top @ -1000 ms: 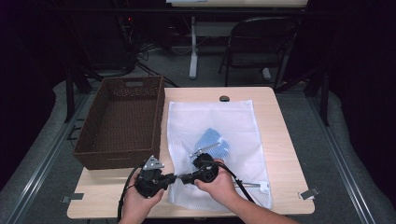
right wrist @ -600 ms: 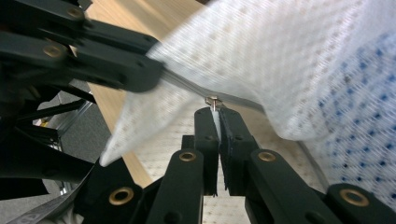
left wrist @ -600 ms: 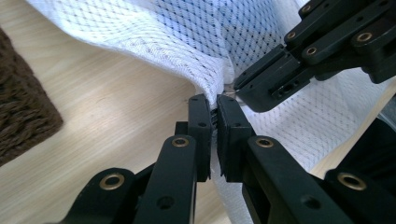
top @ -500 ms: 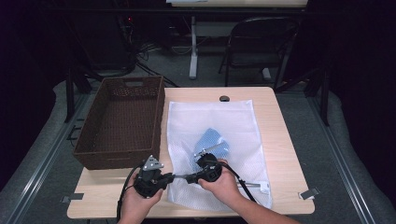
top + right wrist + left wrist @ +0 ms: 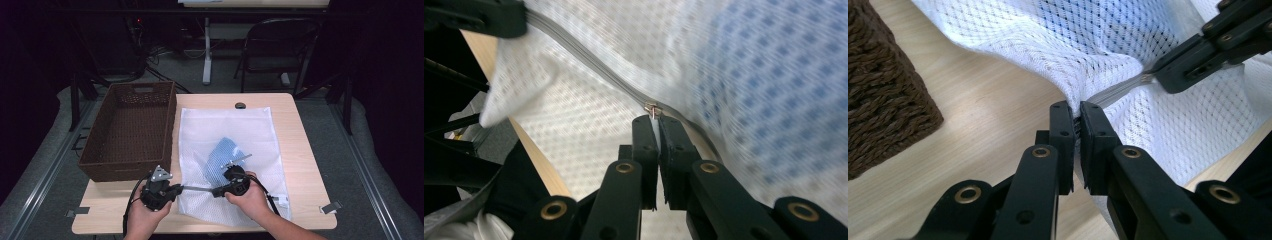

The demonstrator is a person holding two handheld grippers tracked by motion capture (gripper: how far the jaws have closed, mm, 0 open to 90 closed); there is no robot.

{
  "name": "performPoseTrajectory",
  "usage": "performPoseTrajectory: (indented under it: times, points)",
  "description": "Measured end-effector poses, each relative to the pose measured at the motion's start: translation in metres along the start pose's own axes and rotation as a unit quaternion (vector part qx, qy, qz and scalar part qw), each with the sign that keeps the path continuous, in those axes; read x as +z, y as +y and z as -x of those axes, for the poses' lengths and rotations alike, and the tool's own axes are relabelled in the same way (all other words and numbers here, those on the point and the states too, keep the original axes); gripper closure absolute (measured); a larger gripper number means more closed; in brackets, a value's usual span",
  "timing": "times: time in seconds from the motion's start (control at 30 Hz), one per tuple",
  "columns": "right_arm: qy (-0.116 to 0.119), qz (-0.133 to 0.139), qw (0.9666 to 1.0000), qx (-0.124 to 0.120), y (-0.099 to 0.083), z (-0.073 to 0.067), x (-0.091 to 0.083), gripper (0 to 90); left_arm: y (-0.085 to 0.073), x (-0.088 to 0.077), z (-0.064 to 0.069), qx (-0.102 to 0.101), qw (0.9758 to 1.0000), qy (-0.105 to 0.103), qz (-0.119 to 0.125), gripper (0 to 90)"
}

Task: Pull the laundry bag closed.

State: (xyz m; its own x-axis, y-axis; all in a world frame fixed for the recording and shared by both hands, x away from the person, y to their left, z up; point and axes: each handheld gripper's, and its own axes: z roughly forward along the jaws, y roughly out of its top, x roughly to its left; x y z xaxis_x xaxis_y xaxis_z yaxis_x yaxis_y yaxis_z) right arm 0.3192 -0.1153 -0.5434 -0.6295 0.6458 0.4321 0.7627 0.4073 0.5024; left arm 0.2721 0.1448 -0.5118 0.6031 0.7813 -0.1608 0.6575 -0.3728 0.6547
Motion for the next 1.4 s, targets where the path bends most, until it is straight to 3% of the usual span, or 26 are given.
performPoseTrajectory:
  times: [0.27, 0.43, 0.7, 0.97, 1.1, 1.17, 1.3, 1.4]
  points:
    - [-0.020, -0.003, 0.9997, 0.013, -0.017, 0.020, -0.017, 86.7, 0.000, -0.001, -0.002, 0.000, 0.9999, 0.017, -0.002, 85.8]
    - [-0.029, 0.002, 0.9991, 0.033, -0.025, 0.031, -0.032, 86.7, 0.000, -0.001, -0.004, -0.003, 0.9998, 0.019, -0.002, 85.8]
    - [-0.042, 0.002, 0.9983, 0.041, -0.034, 0.042, -0.047, 86.6, 0.000, -0.003, -0.005, -0.011, 0.9998, 0.018, 0.003, 85.7]
    - [-0.039, 0.002, 0.9979, 0.051, -0.044, 0.047, -0.058, 86.7, 0.001, -0.002, -0.002, -0.002, 0.9998, 0.019, -0.004, 85.7]
    - [-0.042, 0.006, 0.9976, 0.054, -0.045, 0.046, -0.061, 86.7, 0.001, -0.002, -0.001, 0.006, 0.9990, 0.042, -0.014, 85.8]
    - [-0.025, 0.014, 0.9972, 0.069, -0.045, 0.050, -0.065, 86.7, 0.001, -0.002, -0.002, 0.000, 0.9993, 0.036, -0.013, 85.7]
    - [-0.019, -0.002, 0.9962, 0.085, -0.040, 0.052, -0.070, 86.7, 0.002, -0.002, -0.002, 0.006, 0.9990, 0.041, -0.015, 85.7]
    - [-0.021, -0.016, 0.9963, 0.082, -0.035, 0.050, -0.072, 86.7, 0.001, -0.002, -0.002, 0.001, 0.9992, 0.038, -0.014, 85.7]
